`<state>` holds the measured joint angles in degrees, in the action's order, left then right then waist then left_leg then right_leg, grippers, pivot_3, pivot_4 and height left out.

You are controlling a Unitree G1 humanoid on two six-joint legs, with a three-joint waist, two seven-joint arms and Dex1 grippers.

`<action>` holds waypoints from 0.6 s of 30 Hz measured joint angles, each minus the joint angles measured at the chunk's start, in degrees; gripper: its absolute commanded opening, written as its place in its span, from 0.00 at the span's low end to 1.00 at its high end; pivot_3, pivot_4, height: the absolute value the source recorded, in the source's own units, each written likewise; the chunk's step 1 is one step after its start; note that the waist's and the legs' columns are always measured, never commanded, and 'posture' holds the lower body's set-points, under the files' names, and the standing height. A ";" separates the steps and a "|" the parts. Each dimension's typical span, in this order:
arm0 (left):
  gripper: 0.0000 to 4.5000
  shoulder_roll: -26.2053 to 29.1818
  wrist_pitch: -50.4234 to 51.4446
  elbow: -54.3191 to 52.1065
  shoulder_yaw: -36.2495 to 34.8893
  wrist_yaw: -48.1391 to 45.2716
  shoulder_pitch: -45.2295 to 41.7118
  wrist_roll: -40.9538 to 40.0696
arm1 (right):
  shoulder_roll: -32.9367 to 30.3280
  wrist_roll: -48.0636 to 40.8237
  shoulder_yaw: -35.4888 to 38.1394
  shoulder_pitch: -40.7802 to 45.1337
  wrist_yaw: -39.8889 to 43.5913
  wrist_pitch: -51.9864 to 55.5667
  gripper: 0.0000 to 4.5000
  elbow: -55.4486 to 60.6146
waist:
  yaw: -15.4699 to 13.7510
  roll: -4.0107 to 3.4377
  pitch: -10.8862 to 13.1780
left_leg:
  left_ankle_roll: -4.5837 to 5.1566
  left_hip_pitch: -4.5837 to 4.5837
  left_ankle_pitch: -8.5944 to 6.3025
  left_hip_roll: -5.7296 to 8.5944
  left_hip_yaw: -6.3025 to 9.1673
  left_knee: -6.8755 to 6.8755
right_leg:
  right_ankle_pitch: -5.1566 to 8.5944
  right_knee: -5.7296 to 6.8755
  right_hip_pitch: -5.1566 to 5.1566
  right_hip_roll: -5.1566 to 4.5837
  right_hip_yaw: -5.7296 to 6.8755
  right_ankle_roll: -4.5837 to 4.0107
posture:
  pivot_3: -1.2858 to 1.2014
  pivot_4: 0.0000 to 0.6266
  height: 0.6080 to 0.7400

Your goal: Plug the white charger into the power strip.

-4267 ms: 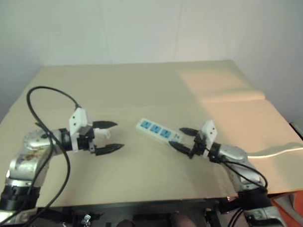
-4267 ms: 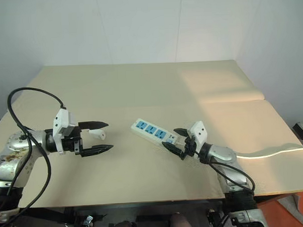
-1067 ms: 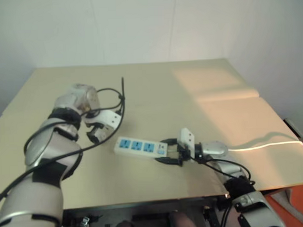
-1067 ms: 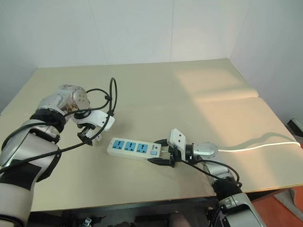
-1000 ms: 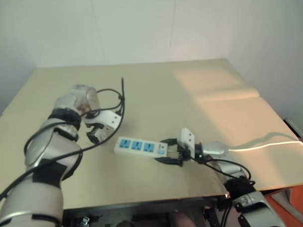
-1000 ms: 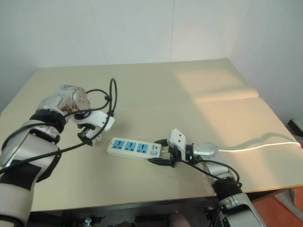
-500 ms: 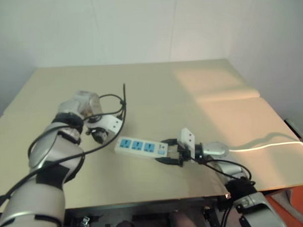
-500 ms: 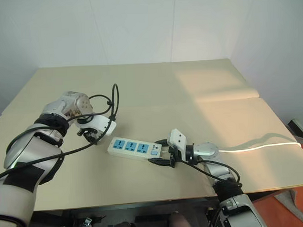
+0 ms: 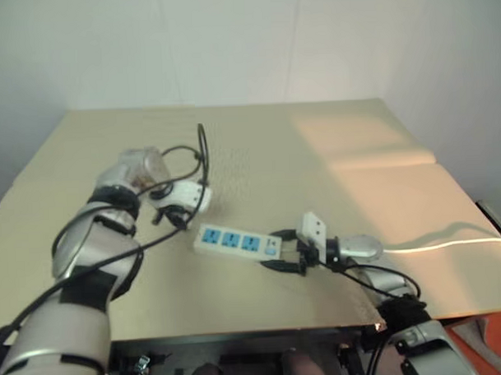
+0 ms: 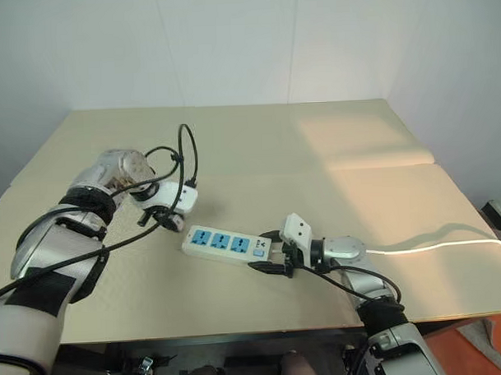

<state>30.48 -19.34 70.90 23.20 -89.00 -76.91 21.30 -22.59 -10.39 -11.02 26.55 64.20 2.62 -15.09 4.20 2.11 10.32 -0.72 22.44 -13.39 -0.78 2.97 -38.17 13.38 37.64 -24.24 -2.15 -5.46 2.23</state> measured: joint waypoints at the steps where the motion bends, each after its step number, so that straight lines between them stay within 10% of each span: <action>1: 0.23 0.53 0.71 -1.20 -1.78 -1.30 0.02 -3.82 | -0.22 -0.12 0.01 -0.07 0.29 0.07 0.76 0.18 | 0.01 0.00 0.00 | 0.00 0.00 0.00 -0.01 0.01 0.00 | 0.00 0.02 -0.01 0.00 -0.01 0.00 | 0.52 0.24 1.00; 10: 0.23 6.47 30.30 -38.69 -21.20 -2.94 20.24 -46.81 | 0.29 -0.06 -1.91 4.74 6.31 -0.96 0.76 -5.32 | 1.30 -0.12 -0.06 | 0.02 -0.28 -0.02 -0.07 0.02 -0.03 | 0.06 0.30 0.07 -0.02 0.00 -0.03 | 0.52 0.24 1.00; 18: 0.23 -2.03 40.23 -57.06 -22.96 6.16 39.90 -53.00 | 2.80 1.11 -3.17 7.51 8.31 -4.68 0.76 -10.32 | 1.36 -0.09 -0.07 | 0.01 -0.30 -0.02 -0.08 0.05 -0.08 | 0.06 0.34 0.06 -0.04 0.01 -0.08 | 0.52 0.24 1.00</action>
<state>28.45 20.89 13.84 0.24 -82.84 -37.00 -31.70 -19.79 -9.27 -14.19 34.06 72.50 -2.06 -25.41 5.56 2.02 10.24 -0.71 22.14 -13.41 -0.86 3.02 -38.25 13.44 37.98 -24.18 -2.18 -5.45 2.15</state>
